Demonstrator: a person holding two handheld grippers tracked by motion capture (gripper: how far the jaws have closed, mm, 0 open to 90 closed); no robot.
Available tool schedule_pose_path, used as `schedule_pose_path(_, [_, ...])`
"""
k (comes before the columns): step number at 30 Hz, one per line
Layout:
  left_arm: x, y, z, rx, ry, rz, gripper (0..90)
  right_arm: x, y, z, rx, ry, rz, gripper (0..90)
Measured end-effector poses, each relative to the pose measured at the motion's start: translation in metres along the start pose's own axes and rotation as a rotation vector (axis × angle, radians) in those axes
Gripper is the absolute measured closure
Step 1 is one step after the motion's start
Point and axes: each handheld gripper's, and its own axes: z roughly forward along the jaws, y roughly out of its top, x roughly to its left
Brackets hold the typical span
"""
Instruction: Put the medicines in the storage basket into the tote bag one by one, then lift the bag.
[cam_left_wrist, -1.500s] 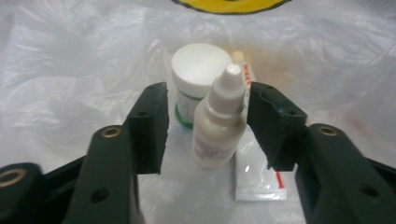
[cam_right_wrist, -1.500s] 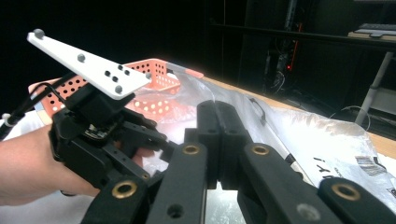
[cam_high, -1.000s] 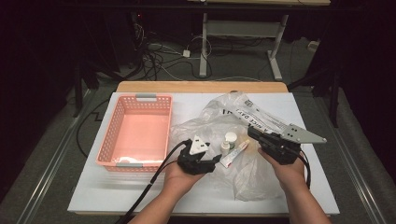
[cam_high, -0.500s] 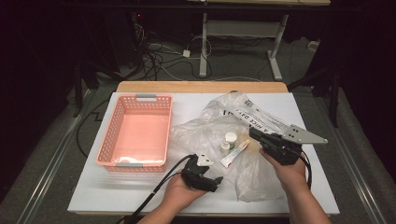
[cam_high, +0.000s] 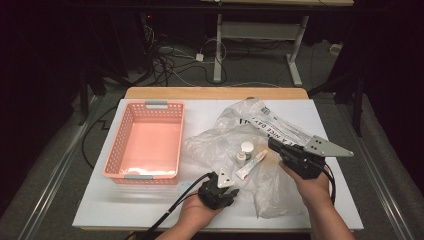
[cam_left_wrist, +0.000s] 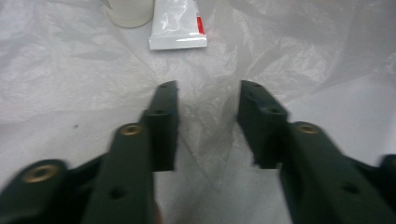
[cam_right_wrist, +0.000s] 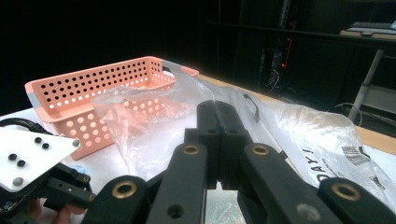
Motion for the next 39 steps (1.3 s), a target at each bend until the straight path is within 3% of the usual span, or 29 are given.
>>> schedule_pose_path(7, [0.002,-0.001,0.000,-0.004,0.018,-0.019,88.3,0.002,0.001,0.000,-0.001,0.002,-0.004,90.0])
schedule_pose_path(14, [0.007,-0.002,-0.002,-0.018,-0.023,-0.064,88.8,0.002,-0.001,0.002,0.005,0.004,-0.006,90.0])
schedule_pose_path(18, [0.012,-0.006,-0.011,-0.117,-0.044,-0.098,88.9,0.001,0.000,0.002,0.000,0.001,0.002,90.0])
schedule_pose_path(22, [0.014,-0.004,-0.018,-0.183,-0.020,-0.081,88.9,0.002,0.000,0.004,-0.001,0.003,0.001,90.0])
schedule_pose_path(39, [0.026,0.004,-0.051,-0.344,0.072,-0.058,88.8,0.005,-0.004,0.006,-0.001,-0.009,-0.003,90.0])
